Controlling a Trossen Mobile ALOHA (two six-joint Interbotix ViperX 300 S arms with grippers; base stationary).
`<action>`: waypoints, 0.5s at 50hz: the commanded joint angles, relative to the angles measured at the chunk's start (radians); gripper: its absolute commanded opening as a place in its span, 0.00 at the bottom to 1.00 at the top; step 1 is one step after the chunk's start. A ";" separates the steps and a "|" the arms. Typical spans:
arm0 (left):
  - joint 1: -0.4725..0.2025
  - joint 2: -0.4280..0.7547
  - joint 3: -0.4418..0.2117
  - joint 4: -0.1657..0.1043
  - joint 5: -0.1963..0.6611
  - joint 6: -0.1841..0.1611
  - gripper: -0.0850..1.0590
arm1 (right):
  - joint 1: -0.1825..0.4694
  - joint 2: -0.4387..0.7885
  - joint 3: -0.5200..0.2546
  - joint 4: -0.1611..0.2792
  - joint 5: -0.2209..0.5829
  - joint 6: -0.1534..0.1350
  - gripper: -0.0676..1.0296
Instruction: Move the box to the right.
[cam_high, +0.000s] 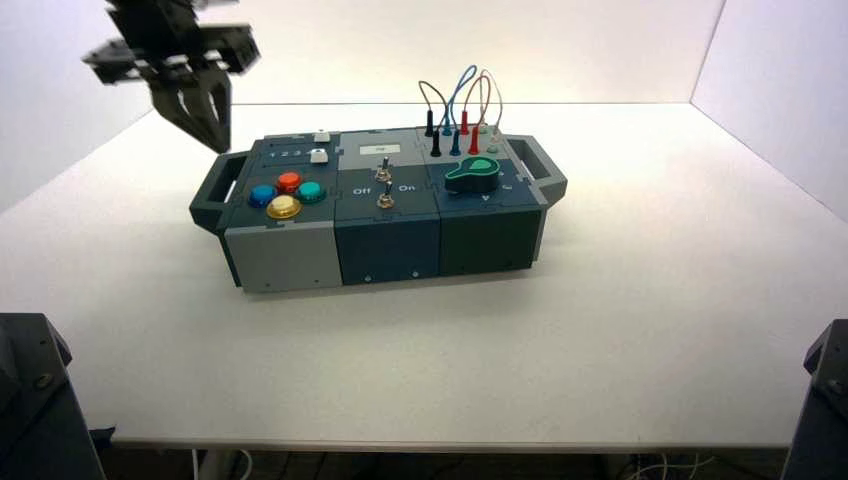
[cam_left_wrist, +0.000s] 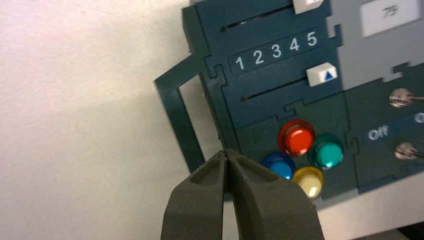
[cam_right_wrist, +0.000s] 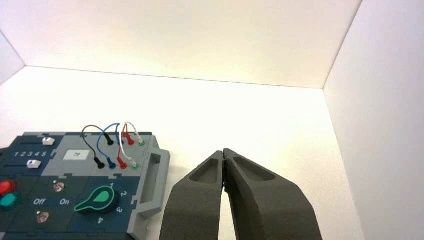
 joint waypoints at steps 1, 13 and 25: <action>-0.015 0.046 -0.038 0.002 -0.023 0.003 0.05 | 0.000 0.003 -0.023 0.003 -0.009 0.000 0.04; -0.014 0.103 -0.069 0.012 -0.028 0.003 0.05 | 0.000 0.000 -0.021 0.003 -0.009 -0.002 0.04; -0.011 0.109 -0.083 0.034 -0.029 -0.002 0.05 | 0.000 -0.003 -0.021 0.003 -0.009 0.000 0.04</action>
